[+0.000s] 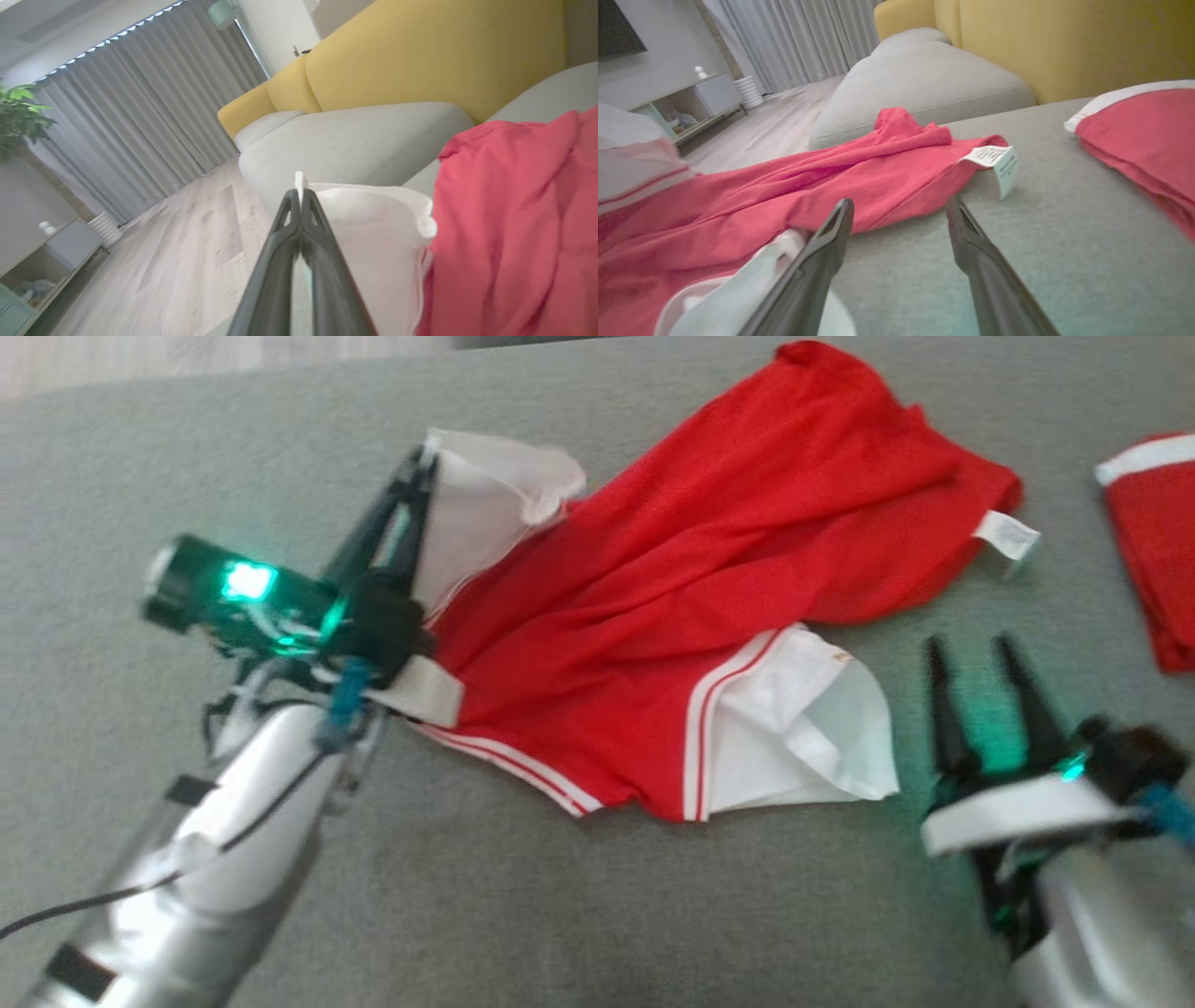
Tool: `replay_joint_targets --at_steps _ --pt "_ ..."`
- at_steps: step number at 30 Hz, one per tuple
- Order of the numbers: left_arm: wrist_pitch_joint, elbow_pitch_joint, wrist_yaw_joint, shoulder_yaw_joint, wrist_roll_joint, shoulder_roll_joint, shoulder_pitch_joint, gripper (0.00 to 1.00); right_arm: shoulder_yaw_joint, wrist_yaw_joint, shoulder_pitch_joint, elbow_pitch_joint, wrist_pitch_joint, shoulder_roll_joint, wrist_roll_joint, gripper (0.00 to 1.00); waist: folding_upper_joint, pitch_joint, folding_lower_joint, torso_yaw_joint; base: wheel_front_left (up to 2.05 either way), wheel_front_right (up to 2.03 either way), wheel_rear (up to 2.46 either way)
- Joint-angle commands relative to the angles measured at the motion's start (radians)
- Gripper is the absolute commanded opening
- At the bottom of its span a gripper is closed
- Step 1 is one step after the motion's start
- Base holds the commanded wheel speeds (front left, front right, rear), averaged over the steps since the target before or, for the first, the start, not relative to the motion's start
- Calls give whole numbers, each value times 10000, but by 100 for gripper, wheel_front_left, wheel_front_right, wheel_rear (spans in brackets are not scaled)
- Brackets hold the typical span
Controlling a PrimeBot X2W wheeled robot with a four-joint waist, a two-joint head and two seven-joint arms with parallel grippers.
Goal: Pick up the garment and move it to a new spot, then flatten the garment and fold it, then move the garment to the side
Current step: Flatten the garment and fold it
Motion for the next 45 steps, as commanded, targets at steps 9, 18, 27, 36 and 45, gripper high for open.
replay_joint_targets --at_steps 9,18,27,36,45 --pt "-335 -734 -7 905 -439 931 -174 0 -409 67 -2911 2992 602 -706 991 100 0 411 0 685 0 0 0" --pt "-548 -559 -43 828 -620 805 -307 0 494 67 -4607 5265 1459 -890 2101 0 0 490 0 786 0 0 0" --pt "-840 -717 234 1238 -874 1432 362 0 970 67 -2783 4454 497 -1020 2180 0 0 -320 0 -13 0 0 0" --pt "-533 -2500 639 1875 -1532 2310 2094 0 -324 67 2095 122 1560 -1274 1456 0 0 -537 0 -861 0 0 0" --pt "111 -4041 975 1859 -1698 2496 3009 0 -1926 67 4990 -5774 4464 -1144 185 100 0 -435 0 -727 0 0 0"
